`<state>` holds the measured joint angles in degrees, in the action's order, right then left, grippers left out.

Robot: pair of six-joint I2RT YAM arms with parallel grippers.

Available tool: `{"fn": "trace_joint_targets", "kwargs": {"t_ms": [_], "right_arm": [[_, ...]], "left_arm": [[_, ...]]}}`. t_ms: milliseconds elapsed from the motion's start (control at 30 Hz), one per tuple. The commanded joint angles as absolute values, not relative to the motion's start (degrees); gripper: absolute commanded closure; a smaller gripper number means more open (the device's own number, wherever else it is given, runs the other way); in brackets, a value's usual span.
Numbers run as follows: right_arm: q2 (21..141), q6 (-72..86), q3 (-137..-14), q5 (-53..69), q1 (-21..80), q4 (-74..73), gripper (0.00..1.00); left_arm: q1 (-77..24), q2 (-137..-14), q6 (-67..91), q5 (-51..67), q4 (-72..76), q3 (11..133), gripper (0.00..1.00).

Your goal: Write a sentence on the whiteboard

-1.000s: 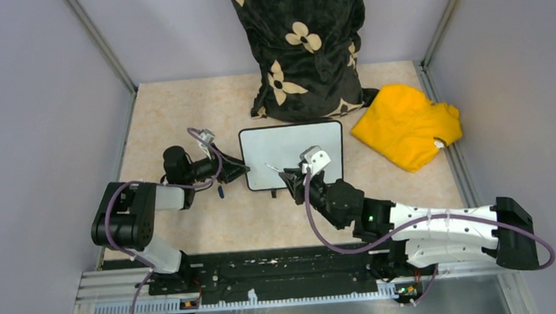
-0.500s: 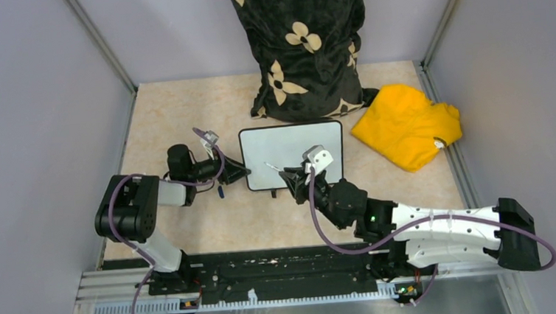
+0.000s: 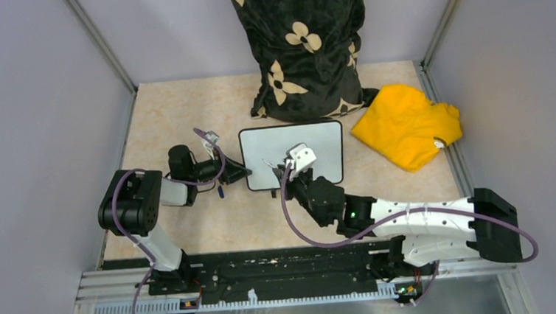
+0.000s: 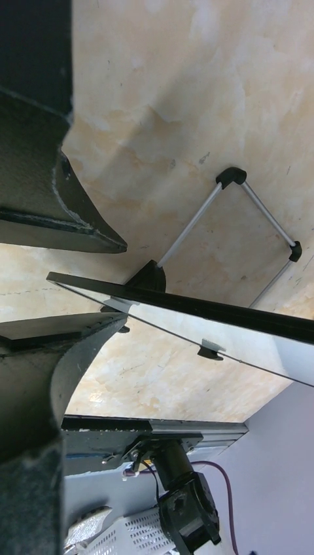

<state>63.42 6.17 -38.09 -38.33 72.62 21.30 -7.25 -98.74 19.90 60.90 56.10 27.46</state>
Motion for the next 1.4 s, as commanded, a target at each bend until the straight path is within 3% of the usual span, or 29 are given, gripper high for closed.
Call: {"fn": "trace_joint_targets", "kwargs": {"t_ms": [0, 533, 1367], "right_arm": [[66.8, 6.4, -43.8, -45.2, 72.6, 24.6, 1.0], [75.7, 7.8, -51.8, -45.7, 69.5, 21.4, 1.0], [80.7, 5.4, -49.4, -45.9, 67.9, 31.1, 1.0]], "left_arm": [[-6.9, -99.7, 21.0, 63.0, 60.3, 28.5, 0.56], [-7.0, -100.2, 22.8, 63.1, 63.6, 27.9, 0.62], [-6.9, -101.0, 24.6, 63.5, 66.4, 27.5, 0.65]]}}
